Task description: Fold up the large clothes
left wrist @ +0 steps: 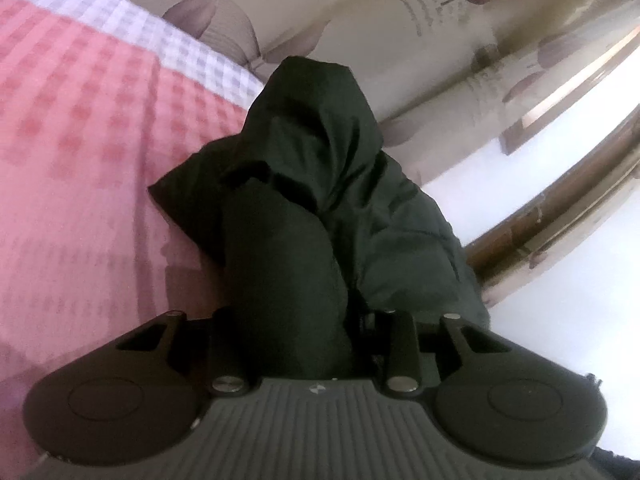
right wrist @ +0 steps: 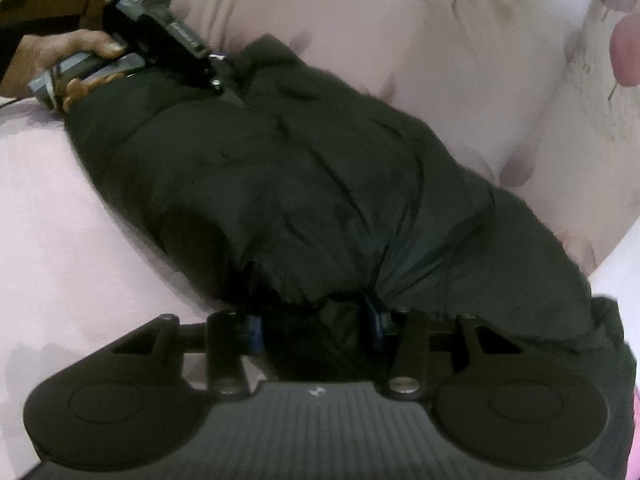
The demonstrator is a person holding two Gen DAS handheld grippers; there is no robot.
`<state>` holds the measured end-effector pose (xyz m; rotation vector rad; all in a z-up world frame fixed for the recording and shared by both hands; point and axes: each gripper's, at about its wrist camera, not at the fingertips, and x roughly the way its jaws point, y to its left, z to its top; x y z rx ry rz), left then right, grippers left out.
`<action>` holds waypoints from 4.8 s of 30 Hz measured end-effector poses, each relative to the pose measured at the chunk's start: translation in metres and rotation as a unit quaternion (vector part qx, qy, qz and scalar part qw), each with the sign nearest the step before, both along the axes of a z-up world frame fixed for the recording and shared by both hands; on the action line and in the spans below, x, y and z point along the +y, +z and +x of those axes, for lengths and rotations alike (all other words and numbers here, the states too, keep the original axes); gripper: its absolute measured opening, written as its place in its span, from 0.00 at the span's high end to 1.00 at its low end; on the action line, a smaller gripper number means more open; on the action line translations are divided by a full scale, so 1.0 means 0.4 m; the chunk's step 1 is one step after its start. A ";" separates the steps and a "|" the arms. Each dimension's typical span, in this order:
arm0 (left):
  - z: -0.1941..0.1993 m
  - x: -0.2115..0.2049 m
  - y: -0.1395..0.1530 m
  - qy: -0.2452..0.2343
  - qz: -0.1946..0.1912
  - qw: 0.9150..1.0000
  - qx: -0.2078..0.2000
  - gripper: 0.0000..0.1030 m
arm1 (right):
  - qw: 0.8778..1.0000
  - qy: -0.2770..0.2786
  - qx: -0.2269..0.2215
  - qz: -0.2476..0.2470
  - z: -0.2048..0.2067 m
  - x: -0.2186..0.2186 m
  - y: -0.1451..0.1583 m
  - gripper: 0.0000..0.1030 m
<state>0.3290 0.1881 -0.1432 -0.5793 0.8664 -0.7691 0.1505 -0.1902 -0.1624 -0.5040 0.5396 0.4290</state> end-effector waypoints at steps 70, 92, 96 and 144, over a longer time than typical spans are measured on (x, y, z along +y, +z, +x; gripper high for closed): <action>-0.221 -0.614 0.380 -0.070 0.039 0.996 0.035 0.51 | 0.819 -0.104 0.188 0.532 0.171 -0.307 0.024 0.97; -0.313 -0.599 0.085 0.066 -0.324 0.943 -0.023 0.26 | 0.851 -0.147 0.090 0.495 -0.041 -0.506 0.234 0.00; -0.335 -0.563 0.066 0.106 -0.341 0.934 -0.018 0.26 | 0.861 -0.140 0.087 0.481 -0.014 -0.466 0.237 0.00; -0.541 -0.830 0.038 -0.022 0.049 0.983 -0.177 0.00 | 0.883 -0.218 -0.030 0.416 -0.021 -1.026 0.020 0.75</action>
